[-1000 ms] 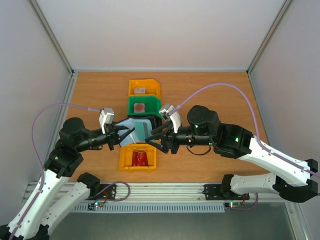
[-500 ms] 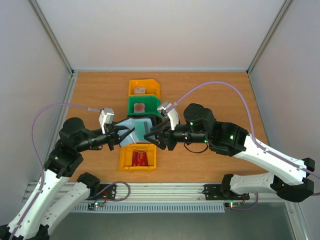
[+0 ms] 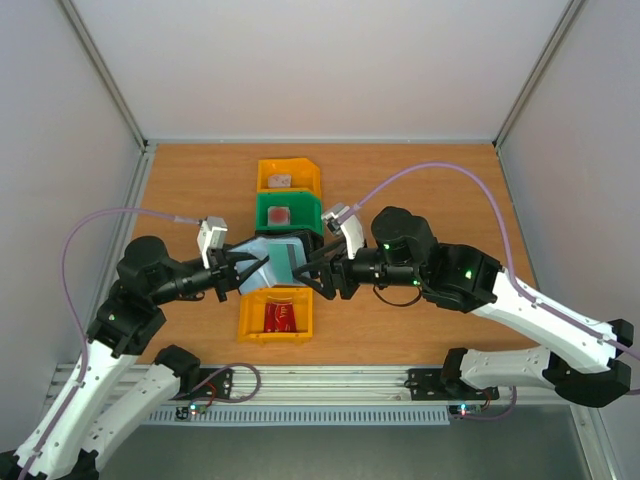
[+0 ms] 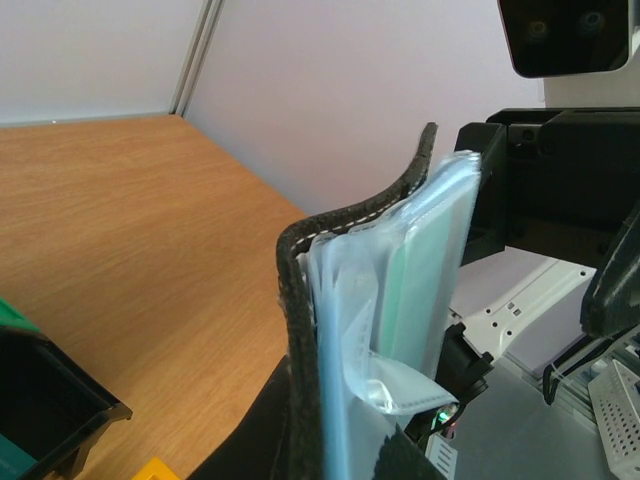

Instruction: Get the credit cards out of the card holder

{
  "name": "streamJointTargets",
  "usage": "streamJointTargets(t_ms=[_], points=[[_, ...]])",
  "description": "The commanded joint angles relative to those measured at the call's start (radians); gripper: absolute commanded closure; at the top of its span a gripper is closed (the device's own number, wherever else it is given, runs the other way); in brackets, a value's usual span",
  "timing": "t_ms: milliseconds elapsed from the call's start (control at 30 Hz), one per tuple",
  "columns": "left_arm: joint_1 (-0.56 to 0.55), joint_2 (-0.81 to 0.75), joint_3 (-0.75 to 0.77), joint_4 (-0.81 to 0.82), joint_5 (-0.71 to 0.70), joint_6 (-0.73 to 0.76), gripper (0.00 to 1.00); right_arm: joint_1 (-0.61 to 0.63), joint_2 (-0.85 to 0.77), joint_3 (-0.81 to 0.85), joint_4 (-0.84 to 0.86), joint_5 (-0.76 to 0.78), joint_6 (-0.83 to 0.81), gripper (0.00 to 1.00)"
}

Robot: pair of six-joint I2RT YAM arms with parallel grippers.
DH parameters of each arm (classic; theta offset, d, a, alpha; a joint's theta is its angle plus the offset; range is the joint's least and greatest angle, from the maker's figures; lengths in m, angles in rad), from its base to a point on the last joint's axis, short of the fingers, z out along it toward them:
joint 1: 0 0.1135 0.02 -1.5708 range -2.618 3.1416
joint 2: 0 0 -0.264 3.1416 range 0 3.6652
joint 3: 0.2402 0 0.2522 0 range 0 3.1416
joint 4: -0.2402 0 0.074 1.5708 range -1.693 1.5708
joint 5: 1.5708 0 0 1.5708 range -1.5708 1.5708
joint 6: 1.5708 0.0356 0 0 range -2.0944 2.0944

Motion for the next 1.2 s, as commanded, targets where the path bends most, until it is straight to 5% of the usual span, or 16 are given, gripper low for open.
streamJointTargets(t_ms=[0, 400, 600, 1000, 1167], points=[[-0.001, -0.014, 0.007, 0.035, 0.016, 0.005, 1.0, -0.009, -0.012, 0.0, -0.004, -0.015, 0.003, 0.39], [-0.002, -0.023, -0.003, 0.05, 0.025, -0.001, 1.0, -0.008, 0.043, 0.051, -0.012, -0.127, -0.03, 0.78], [-0.003, -0.028, -0.017, 0.056, 0.04, -0.01, 1.0, -0.007, 0.061, 0.054, 0.038, -0.341, -0.046, 0.89], [-0.012, -0.046, -0.062, 0.165, 0.105, -0.12, 1.0, -0.005, 0.101, 0.089, 0.014, -0.117, -0.053, 0.94], [-0.015, -0.04, -0.059, 0.129, 0.059, -0.127, 1.0, 0.001, 0.102, 0.098, -0.059, 0.028, -0.049, 0.78]])
